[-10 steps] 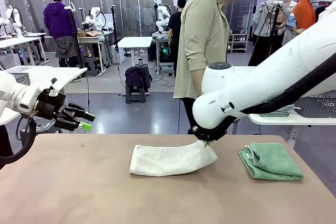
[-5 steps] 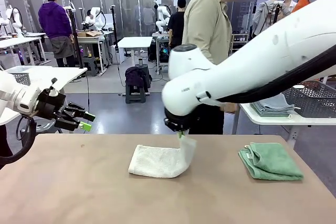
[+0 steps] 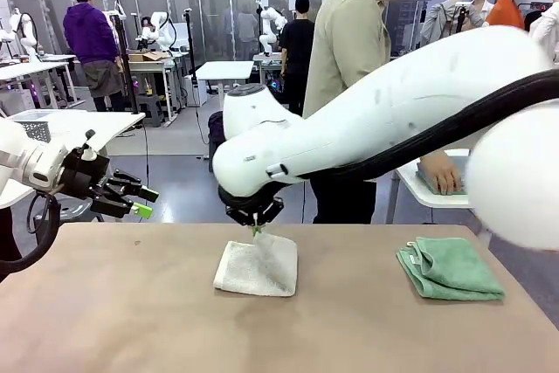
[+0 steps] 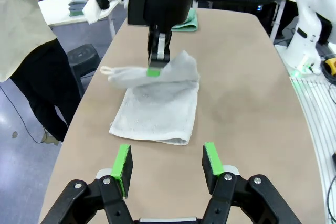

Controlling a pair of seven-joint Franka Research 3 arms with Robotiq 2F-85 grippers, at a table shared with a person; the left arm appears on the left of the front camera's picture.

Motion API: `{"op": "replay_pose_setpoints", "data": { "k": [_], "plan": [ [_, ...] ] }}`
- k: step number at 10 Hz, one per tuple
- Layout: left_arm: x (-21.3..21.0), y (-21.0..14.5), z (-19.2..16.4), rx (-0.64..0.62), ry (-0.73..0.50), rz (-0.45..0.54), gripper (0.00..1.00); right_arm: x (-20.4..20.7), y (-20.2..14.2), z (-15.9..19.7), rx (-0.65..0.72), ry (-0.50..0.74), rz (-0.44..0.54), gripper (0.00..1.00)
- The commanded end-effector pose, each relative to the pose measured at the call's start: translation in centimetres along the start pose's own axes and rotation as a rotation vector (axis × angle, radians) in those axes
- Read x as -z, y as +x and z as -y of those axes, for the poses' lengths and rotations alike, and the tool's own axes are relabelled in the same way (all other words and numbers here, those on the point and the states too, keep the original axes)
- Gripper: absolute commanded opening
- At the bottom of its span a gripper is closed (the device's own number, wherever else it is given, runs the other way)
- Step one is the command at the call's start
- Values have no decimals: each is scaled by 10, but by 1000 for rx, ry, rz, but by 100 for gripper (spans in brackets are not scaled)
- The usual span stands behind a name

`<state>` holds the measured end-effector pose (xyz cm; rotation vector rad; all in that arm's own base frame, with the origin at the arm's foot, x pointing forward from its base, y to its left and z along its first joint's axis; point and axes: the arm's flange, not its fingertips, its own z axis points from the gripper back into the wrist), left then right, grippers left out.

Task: Fold the towels and place them in the basket.
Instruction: When a person lays out a Towel with hook on the table, fold it in half twice.

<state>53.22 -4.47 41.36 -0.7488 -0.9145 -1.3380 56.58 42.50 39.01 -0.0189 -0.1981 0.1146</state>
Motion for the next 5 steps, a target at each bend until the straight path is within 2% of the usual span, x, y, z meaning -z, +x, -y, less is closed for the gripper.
{"op": "replay_pose_setpoints", "data": {
  "k": [1,5],
  "plan": [
    [-1,1,1,2,1,1,69,7,11,-22,102,18,-15,0],
    [-1,1,1,2,1,1,69,44,8,-41,189,48,34,0]
  ]
}}
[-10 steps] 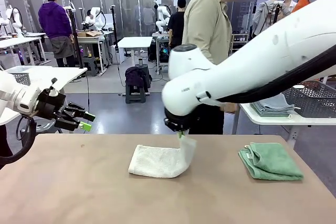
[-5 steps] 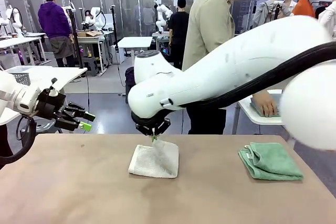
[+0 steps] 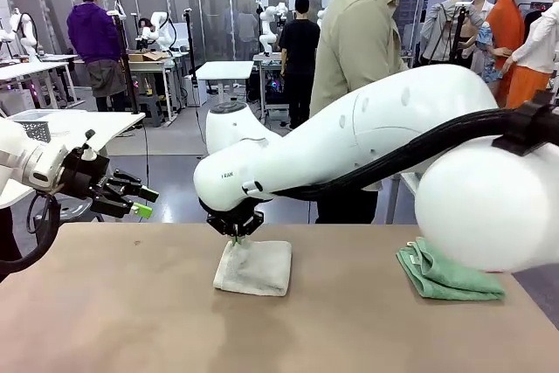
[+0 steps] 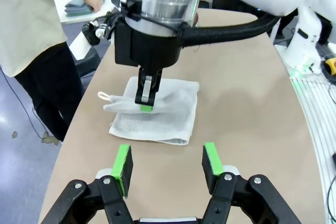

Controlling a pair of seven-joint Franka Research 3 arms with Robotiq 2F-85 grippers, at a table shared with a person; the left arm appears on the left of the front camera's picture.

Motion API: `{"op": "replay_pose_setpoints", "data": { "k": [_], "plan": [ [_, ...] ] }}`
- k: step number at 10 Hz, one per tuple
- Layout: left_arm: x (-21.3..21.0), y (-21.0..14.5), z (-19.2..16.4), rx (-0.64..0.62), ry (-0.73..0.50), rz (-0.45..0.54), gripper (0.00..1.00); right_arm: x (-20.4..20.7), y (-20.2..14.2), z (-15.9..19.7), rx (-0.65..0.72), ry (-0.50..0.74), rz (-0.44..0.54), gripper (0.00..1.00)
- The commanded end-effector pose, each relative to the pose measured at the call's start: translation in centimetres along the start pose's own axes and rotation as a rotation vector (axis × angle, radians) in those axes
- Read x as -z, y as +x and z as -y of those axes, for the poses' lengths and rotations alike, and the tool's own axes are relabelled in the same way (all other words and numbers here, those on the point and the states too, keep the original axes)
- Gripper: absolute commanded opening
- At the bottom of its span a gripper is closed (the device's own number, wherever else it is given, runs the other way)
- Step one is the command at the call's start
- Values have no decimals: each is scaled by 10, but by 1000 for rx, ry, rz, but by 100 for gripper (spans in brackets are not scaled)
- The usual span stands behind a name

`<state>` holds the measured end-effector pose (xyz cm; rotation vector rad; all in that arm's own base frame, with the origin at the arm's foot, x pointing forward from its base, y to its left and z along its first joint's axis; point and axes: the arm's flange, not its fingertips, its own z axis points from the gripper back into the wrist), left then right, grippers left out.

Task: Fold the towels and place them in the basket.
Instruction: When a person lays out a Towel with hook on the table, fold it in half twice.

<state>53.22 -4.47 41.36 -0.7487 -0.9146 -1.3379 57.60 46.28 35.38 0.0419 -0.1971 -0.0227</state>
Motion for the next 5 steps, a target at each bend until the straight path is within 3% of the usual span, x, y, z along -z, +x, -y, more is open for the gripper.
{"op": "replay_pose_setpoints", "data": {
  "k": [1,2,3,4,5],
  "plan": [
    [-1,1,1,2,1,1,69,15,0,-3,45,-4,13,0],
    [-1,1,1,2,1,1,69,21,-1,-4,44,-2,-1,0],
    [-1,1,1,2,1,1,69,29,-1,-4,69,42,-48,19],
    [-1,1,1,2,1,1,69,33,-3,-4,105,64,-50,24],
    [-1,1,1,2,1,1,69,31,-7,-5,120,80,-47,38]
  ]
}}
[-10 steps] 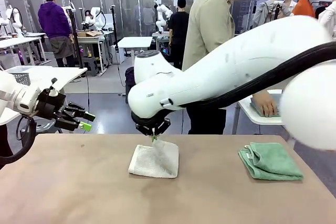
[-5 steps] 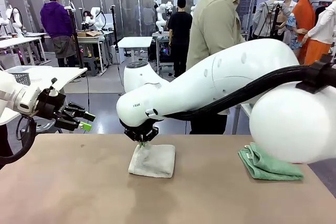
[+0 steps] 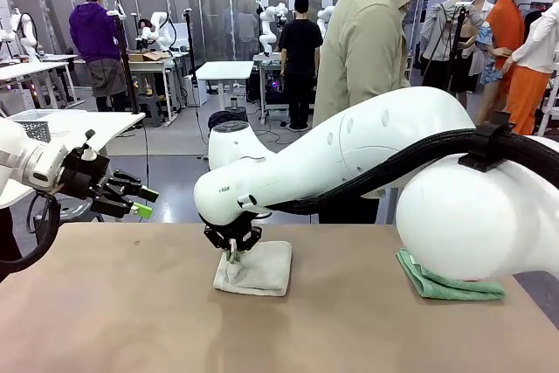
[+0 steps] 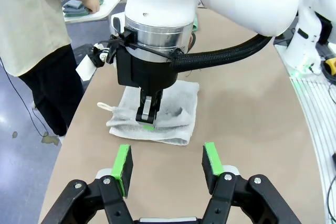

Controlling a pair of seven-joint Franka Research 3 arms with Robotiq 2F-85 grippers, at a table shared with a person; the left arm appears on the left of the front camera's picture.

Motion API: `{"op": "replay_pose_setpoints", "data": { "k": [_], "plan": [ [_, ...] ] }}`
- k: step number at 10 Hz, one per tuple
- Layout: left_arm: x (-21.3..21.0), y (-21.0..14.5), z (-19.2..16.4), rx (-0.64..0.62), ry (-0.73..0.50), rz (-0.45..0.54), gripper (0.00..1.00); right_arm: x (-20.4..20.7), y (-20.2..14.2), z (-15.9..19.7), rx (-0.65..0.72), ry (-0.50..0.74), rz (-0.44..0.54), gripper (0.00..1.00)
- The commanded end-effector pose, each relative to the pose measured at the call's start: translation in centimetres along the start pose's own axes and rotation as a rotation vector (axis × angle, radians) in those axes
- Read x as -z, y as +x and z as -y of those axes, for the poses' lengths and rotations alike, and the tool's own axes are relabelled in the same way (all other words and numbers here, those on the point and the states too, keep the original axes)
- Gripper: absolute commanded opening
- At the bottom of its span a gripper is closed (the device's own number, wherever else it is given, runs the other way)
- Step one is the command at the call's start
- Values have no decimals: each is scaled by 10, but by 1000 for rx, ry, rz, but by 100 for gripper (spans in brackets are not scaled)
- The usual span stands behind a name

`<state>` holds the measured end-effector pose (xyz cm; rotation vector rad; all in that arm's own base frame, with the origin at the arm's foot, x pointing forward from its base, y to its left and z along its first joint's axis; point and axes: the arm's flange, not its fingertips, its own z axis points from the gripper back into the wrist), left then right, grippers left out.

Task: Fold the towels and place them in the basket.
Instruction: When a person lays out a Towel with hook on the table, fold it in half twice.

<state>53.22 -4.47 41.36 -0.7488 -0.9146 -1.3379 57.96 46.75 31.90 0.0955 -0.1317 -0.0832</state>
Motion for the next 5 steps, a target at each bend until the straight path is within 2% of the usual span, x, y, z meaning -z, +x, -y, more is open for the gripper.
{"op": "replay_pose_setpoints", "data": {
  "k": [1,2,3,4,5],
  "plan": [
    [-1,1,1,2,1,1,69,-11,-8,-3,56,54,24,43],
    [-1,1,1,2,1,1,69,-23,-12,-2,62,69,35,58],
    [-1,1,1,2,1,1,69,-42,-17,3,53,72,54,63],
    [-1,1,1,2,1,1,69,-63,-19,15,50,33,66,77],
    [-1,1,1,2,1,1,69,-89,-22,33,56,18,75,77]
  ]
}}
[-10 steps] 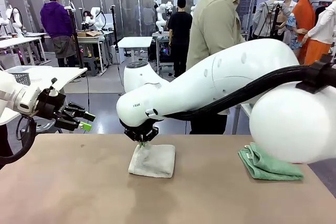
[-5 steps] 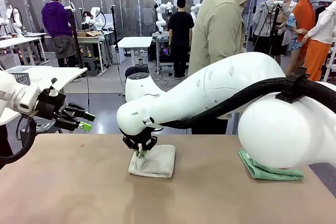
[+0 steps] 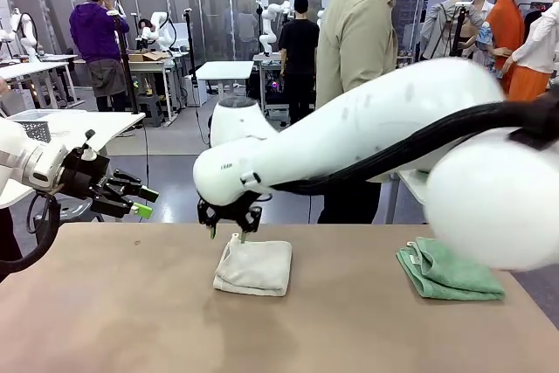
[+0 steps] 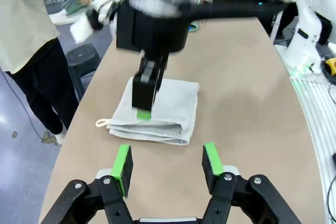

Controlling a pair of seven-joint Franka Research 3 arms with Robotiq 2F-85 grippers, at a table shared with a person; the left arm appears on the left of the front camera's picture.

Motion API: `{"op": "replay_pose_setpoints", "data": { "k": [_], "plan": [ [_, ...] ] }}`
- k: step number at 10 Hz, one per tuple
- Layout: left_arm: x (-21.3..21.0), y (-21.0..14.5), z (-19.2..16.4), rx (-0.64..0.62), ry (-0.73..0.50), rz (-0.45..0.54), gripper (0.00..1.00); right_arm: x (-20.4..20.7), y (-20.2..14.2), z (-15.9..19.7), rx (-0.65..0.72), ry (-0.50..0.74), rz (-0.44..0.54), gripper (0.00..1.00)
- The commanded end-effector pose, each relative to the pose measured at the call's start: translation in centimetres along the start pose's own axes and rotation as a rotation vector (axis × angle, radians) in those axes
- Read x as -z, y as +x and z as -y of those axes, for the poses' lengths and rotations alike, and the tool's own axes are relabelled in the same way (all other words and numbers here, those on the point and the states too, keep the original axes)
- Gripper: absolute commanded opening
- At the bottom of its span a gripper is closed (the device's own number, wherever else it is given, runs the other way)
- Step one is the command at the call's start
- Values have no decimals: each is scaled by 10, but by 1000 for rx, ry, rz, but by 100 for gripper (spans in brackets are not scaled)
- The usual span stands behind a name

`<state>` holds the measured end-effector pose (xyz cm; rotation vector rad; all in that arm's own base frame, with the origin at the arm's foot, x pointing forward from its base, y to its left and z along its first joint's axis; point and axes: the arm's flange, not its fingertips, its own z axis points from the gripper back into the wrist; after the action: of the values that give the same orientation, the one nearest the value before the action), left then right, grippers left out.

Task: Fold the towels and place them in the basket.
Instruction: When a person lays out a Towel with hook on the table, fold it in half twice.

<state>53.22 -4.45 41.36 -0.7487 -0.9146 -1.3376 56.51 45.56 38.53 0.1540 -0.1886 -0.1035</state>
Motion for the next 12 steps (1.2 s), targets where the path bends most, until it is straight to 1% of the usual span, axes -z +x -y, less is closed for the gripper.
{"op": "replay_pose_setpoints", "data": {
  "k": [1,2,3,5,6,8,9,12],
  "plan": [
    [-1,1,1,3,0,1,69,-53,-21,46,10,-19,-3,77],
    [-1,1,1,3,0,1,69,-88,-32,73,-73,28,-47,77],
    [-1,1,1,3,0,1,69,-108,-38,96,-117,8,-54,77],
    [-1,1,1,3,0,1,69,-126,-46,127,-67,5,-40,77],
    [-1,1,1,3,0,1,69,-125,-49,132,-55,3,-16,77],
    [-1,1,1,3,0,1,69,-119,-47,137,-76,-18,7,77],
    [-1,1,1,3,0,1,69,-134,-43,134,-55,-28,-20,77],
    [-1,1,1,3,0,1,69,-134,-43,134,-55,-28,-20,77]
  ]
}}
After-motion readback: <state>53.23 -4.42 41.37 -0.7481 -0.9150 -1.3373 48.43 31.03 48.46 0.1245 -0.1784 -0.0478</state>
